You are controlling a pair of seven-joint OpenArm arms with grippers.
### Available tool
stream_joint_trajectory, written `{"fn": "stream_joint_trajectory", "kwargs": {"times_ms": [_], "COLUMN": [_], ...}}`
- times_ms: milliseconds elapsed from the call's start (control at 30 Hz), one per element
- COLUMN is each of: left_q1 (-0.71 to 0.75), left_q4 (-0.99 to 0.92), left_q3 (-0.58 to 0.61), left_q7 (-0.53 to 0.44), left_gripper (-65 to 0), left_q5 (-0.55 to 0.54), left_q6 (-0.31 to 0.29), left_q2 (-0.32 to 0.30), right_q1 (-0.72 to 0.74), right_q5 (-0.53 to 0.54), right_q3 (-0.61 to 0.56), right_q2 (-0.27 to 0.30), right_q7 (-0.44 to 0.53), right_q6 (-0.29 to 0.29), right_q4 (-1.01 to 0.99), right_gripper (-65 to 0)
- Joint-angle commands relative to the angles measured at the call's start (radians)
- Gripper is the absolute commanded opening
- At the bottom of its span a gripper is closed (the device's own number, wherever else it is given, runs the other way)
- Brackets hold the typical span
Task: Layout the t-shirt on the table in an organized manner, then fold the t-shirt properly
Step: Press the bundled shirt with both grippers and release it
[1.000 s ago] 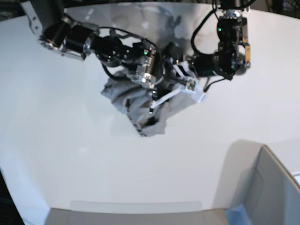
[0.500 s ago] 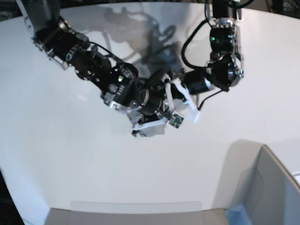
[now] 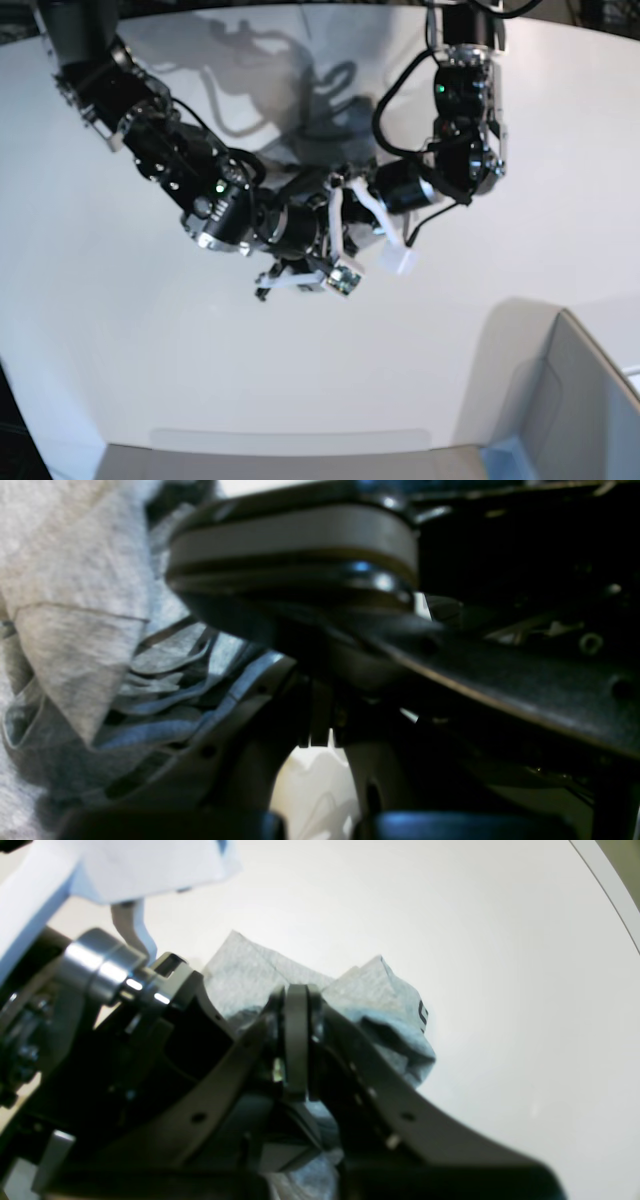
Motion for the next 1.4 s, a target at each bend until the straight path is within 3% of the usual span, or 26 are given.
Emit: {"fn": "stream_joint_trajectory", "kwargs": {"times_ms": [0,500,967,1100,1167,1267,1367], "left_q1": [0.007,0.026,-0.008,-0.042,-0.053,-0.059,-0.059], "left_q4": [-0.034,-0.117,-0.119,-0.119,-0.119,-0.119,-0.119], "left_q3": [-0.015,-0.016,-0.027,-0.025,-0.025,-0.025,-0.022], "left_q7": [0.004,0.004,-0.001,-0.001,-0.001,0.001,0.002], "left_gripper": [-65.0,-65.0,-65.0,-65.0,-65.0,-65.0,-65.0], "left_q5": [0.244,0.246,0.246,0.246,0.246,0.246,0.246], "left_q6": [0.043,0.043,0.043,0.043,0.043,0.043,0.043], "left_q2": [-0.038,-0.039,-0.038,-0.036,-0.036,-0.036,-0.036], "right_q1": [0.053,0.076,0.050,0.013,-0.001,-0.016,-0.032], "right_q5": [0.185,0.179,0.185,0.185,0.185,0.180,0.180], "right_q3": [0.042,0.051,0.238,0.372,0.416,0.427,0.428], "right_q2": [-0.016,-0.023,-0.019,-0.075,-0.090,-0.092,-0.092], "right_q7": [0.145,0.145,0.147,0.147,0.143,0.143,0.143], "right_q6": [-0.003,-0.003,-0.003,0.011,0.048,0.115,0.118], "right_q4": [0.060,-0.026,-0.164,-0.253,-0.274,-0.290,-0.288], "right_gripper": [-65.0,-65.0,-65.0,-65.0,-65.0,-65.0,-65.0]}}
